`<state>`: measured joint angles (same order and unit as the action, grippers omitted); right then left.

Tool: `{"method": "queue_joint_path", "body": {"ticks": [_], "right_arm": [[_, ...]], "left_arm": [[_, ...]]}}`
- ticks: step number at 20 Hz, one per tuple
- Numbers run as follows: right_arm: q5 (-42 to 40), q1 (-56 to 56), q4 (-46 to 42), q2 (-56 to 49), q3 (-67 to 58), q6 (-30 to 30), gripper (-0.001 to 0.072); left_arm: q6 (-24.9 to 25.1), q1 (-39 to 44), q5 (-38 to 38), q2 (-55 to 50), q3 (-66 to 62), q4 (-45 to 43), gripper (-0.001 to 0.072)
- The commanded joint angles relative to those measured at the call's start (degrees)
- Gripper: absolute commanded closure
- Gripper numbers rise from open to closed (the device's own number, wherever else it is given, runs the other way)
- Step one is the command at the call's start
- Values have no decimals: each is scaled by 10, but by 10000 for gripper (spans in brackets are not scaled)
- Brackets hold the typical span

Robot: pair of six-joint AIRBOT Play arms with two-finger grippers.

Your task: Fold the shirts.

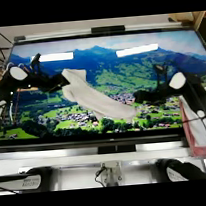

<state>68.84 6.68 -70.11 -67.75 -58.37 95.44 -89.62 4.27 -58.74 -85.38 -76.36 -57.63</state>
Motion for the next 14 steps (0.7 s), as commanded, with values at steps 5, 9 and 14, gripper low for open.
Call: {"method": "queue_joint_path", "body": {"ticks": [5, 9, 14], "right_arm": [[18, 0, 36, -91, 4, -46, 21], [55, 0, 4, -92, 4, -52, 20], [33, 0, 1, -139, 4, -35, 20]], "left_arm": [[-17, -38, -9, -126, 7, 20, 106], [-13, -35, 3, -145, 7, 20, 107], [-13, -28, 63, -145, 7, 39, 442]]}}
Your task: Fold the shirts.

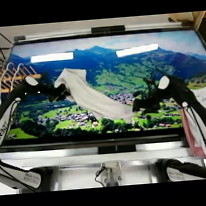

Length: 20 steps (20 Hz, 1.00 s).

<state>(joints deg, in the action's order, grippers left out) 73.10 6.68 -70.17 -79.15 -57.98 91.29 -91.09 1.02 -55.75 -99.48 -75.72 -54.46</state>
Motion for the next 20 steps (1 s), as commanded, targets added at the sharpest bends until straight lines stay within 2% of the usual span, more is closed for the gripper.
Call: {"method": "queue_joint_path", "body": {"ticks": [1, 2, 4, 7, 8, 9, 10, 12, 16, 20], "right_arm": [[-28, 0, 23, -39, 0, 6, 20], [-45, 0, 47, -50, 0, 6, 20], [-73, 15, 64, -70, 0, 6, 21], [-107, 64, 60, -99, 0, 7, 39], [-121, 78, 54, -101, 0, 12, 158], [-129, 87, 46, -98, -1, 18, 389], [-129, 89, 39, -92, -4, 28, 557], [-127, 85, 19, -64, -15, 32, 631], [-127, 72, -68, 54, -69, 31, 632], [-116, 70, -165, 195, -154, 43, 633]], "left_arm": [[2, 8, 40, -4, 0, 8, 449], [4, 10, 43, -4, 0, 7, 559], [11, 16, 43, -4, 0, 7, 654], [26, 19, 31, -1, -1, 10, 663], [42, 19, 26, 3, -2, 9, 663], [62, 19, 20, 10, -5, 9, 664], [73, 18, 21, 23, -5, 7, 665], [83, 14, 21, 67, -7, -29, 665], [151, -4, -46, 199, -52, -106, 665], [165, -20, -84, 356, -128, -122, 665]]}}
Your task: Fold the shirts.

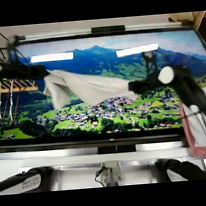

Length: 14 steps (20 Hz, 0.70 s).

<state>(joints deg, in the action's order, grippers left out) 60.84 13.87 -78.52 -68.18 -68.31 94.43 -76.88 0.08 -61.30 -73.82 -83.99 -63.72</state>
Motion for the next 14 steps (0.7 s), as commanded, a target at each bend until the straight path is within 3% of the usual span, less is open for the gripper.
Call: {"method": "queue_joint_path", "body": {"ticks": [1, 5, 7, 10, 12, 14], "right_arm": [[12, -2, -98, 118, -73, 18, 633], [38, -2, -134, 226, -138, 52, 632], [62, -2, -135, 267, -144, 79, 633], [209, -2, -130, 279, -135, 95, 633], [313, -2, -100, 281, -75, 106, 632], [336, -1, -64, 287, 35, 106, 632]], "left_arm": [[23, -11, -26, 142, -64, -29, 665], [23, -11, -23, 285, -109, -30, 665], [15, -11, -58, 333, -108, -30, 664], [3, -11, -154, 356, -83, -34, 665], [4, -11, -178, 352, -21, -33, 665], [12, -11, -174, 344, 79, -24, 664]]}}
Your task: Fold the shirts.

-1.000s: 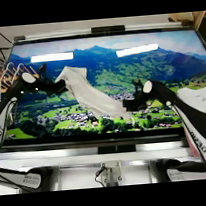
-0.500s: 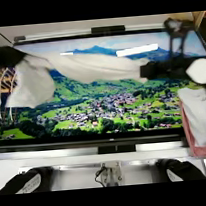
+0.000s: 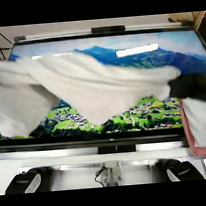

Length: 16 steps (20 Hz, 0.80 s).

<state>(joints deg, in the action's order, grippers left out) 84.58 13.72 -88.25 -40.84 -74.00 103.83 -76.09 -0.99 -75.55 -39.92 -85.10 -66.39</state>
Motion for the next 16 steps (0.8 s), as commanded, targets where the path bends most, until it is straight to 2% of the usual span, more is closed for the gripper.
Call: {"method": "queue_joint_path", "body": {"ticks": [1, 4, 6, 10, 11, 12, 13, 16], "right_arm": [[68, 0, 27, 16, 146, 12, 632], [-114, 0, 15, 2, 284, 21, 632], [-214, 0, 30, -29, 330, 46, 632], [-348, 0, 65, -122, 342, 52, 632], [-374, 0, 77, -134, 342, 52, 632], [-392, 0, 89, -142, 342, 52, 632], [-399, 0, 93, -144, 342, 52, 632], [-387, 0, 93, -142, 342, 49, 632]], "left_arm": [[10, 1, -16, 1, 158, 12, 664], [11, 18, 97, -21, 359, 66, 664], [11, 37, 188, -53, 442, 106, 664], [5, 71, 316, -154, 460, 193, 662], [5, 72, 320, -176, 444, 202, 603], [7, 66, 306, -194, 421, 199, 380], [7, 50, 273, -203, 389, 189, 233], [-10, -34, 90, -202, 279, 74, 233]]}}
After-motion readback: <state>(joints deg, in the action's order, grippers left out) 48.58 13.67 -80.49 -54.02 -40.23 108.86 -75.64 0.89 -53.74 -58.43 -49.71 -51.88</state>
